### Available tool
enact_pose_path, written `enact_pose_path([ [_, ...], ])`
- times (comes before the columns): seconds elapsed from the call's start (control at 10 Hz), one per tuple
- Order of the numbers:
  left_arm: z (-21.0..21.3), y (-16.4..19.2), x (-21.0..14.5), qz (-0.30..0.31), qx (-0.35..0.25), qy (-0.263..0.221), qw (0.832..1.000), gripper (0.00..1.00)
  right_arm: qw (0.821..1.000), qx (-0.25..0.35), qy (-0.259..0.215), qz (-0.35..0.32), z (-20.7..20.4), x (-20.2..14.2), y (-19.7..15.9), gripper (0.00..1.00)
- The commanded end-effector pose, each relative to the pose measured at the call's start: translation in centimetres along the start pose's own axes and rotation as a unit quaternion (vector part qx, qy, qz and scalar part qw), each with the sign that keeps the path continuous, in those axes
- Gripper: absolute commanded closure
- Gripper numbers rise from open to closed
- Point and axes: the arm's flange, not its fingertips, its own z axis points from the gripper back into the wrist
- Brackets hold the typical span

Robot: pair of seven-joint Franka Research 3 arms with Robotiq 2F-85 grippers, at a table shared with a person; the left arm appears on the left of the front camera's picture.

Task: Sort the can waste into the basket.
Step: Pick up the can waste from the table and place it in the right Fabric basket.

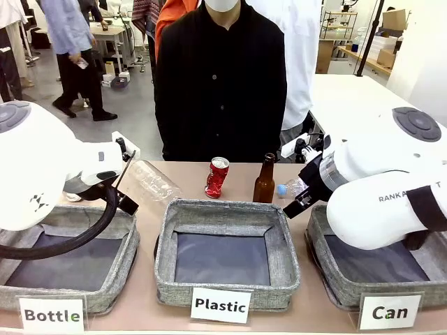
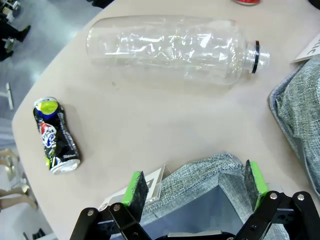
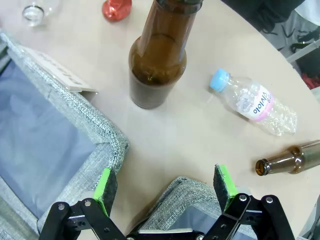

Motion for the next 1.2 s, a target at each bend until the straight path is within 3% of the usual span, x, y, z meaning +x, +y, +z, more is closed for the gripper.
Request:
enact_pose_path([
  [0.0, 0.0, 0.0, 0.0, 0.000, 0.000, 0.000, 1.000, 0.00, 1.000, 0.000, 0.000, 0.000, 0.0, 0.0, 0.0, 0.00],
  [0.8, 0.0, 0.0, 0.0, 0.000, 0.000, 0.000, 1.000, 0.00, 1.000, 0.000, 0.000, 0.000, 0.0, 0.0, 0.0, 0.00],
  [0.9, 2.5, 0.3, -0.1, -0.002, -0.054, -0.015, 0.998, 0.00, 0.997, 0.015, 0.026, -0.067, 1.9, 0.4, -0.8, 0.00],
  [1.0, 5.5, 0.8, 0.4, 0.096, -0.065, 0.033, 0.993, 0.00, 0.988, 0.059, 0.054, -0.131, 5.0, 0.5, -2.2, 0.00],
  [1.1, 9.0, 1.6, 0.1, 0.115, -0.112, 0.028, 0.987, 0.00, 0.976, 0.112, 0.034, -0.185, 8.8, -0.1, -4.0, 0.00],
])
